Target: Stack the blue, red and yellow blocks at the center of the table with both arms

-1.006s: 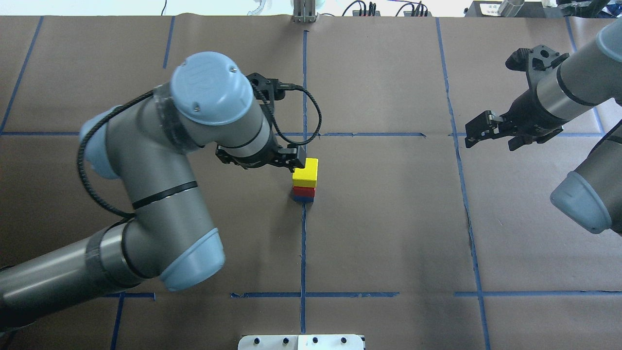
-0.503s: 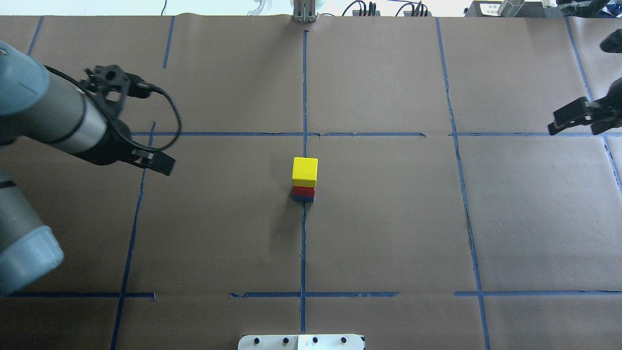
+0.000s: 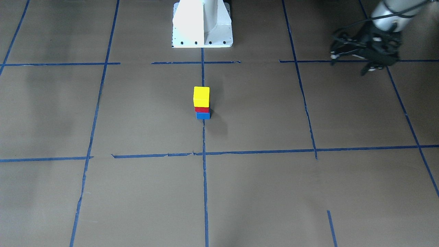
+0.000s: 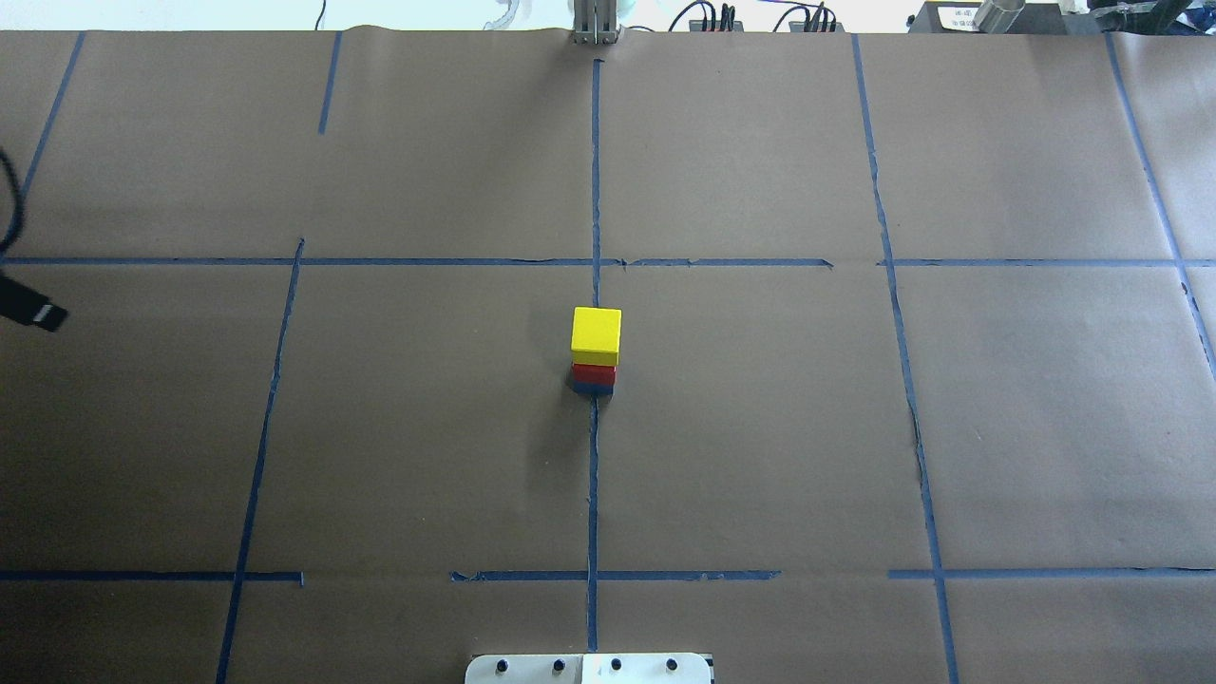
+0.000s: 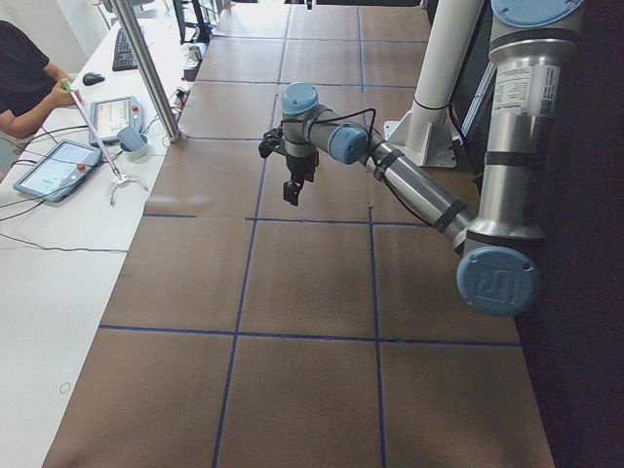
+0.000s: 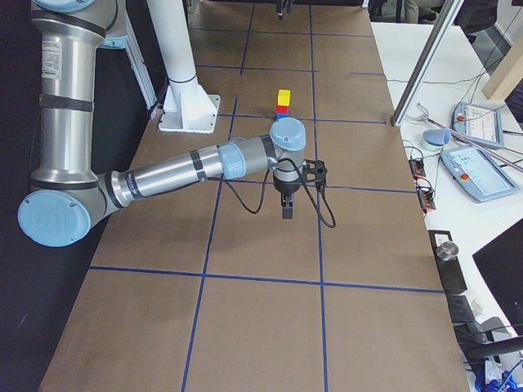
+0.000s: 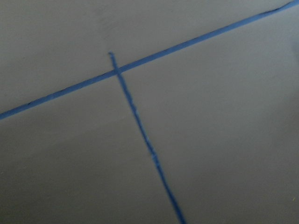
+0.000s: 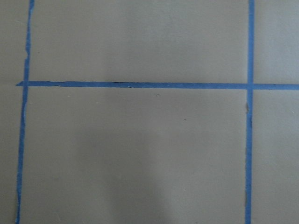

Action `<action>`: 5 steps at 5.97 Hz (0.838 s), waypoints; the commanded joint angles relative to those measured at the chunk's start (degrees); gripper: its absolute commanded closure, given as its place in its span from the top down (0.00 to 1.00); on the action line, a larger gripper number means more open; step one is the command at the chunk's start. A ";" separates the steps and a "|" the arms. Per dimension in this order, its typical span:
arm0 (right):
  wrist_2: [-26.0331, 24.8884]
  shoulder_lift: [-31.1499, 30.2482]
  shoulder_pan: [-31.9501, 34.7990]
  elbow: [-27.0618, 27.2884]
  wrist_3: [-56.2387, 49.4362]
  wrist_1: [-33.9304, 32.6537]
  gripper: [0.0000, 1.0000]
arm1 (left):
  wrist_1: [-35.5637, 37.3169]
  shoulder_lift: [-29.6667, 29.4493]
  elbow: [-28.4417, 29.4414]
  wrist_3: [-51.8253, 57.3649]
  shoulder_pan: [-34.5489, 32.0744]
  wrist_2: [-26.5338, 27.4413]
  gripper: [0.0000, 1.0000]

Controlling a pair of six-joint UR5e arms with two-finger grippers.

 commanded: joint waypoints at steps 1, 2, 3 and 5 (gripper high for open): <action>0.19 -3.79 3.24 -2.47 -7.82 -0.08 1.00 | 0.15 7.98 4.58 14.00 -9.31 -3.68 1.00; 0.28 -5.10 5.08 -4.66 -14.41 -0.17 1.00 | -0.98 7.66 11.23 16.04 -12.12 -3.59 1.00; 1.33 -5.12 7.01 -7.21 -18.56 -0.17 1.00 | -0.91 7.83 12.51 17.19 -16.15 -4.03 1.00; 1.34 -3.98 7.03 -8.63 -20.10 -0.25 1.00 | -1.43 7.92 19.52 17.55 -19.17 -4.29 1.00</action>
